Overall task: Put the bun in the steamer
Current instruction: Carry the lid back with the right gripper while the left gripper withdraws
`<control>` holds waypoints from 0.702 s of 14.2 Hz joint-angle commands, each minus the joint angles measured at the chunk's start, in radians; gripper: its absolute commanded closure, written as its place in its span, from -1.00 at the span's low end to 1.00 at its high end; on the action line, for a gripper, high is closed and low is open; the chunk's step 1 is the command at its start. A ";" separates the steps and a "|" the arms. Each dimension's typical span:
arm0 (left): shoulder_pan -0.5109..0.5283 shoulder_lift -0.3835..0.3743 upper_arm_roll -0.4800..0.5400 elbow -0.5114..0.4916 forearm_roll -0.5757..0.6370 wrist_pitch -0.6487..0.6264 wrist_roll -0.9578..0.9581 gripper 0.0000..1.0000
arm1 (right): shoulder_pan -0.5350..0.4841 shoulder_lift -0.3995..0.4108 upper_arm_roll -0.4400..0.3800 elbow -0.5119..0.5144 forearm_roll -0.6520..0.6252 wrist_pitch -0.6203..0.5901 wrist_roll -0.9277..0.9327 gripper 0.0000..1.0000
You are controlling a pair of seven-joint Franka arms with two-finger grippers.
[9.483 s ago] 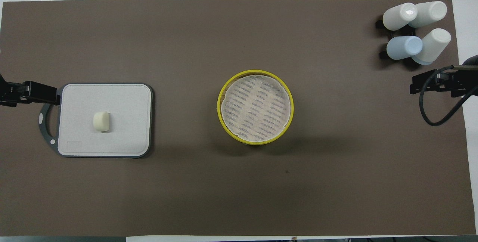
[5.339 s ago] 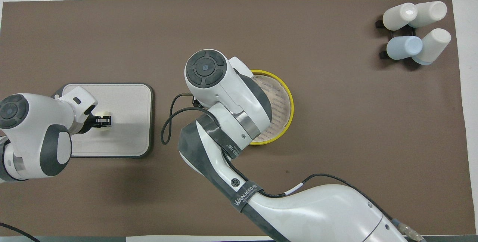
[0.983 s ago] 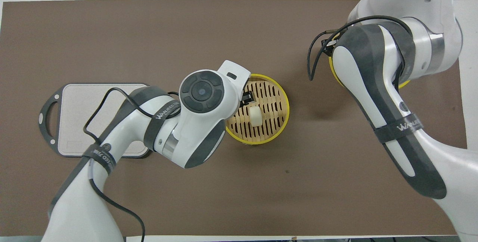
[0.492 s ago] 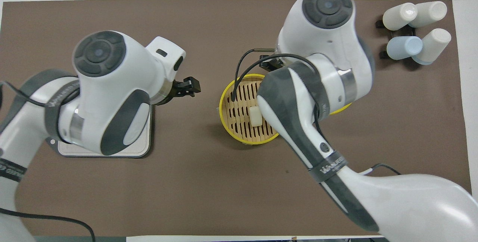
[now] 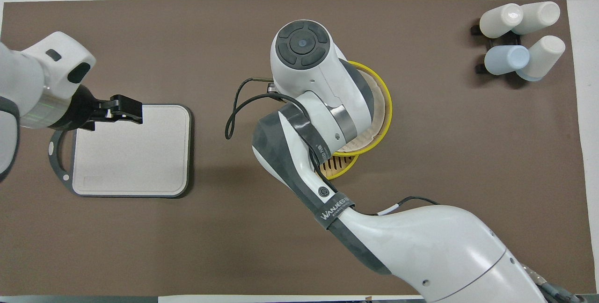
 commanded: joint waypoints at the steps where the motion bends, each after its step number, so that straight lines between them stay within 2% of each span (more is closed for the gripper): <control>1: 0.064 -0.053 -0.011 -0.008 0.014 -0.060 0.081 -1.00 | 0.006 0.047 -0.005 0.091 -0.011 -0.036 0.025 1.00; 5: 0.105 -0.110 -0.009 -0.013 0.019 -0.136 0.130 -1.00 | 0.032 0.056 -0.003 0.090 -0.003 -0.045 0.079 1.00; 10: 0.105 -0.112 0.004 0.016 0.019 -0.169 0.132 -1.00 | 0.040 0.052 0.007 0.088 0.018 -0.083 0.129 1.00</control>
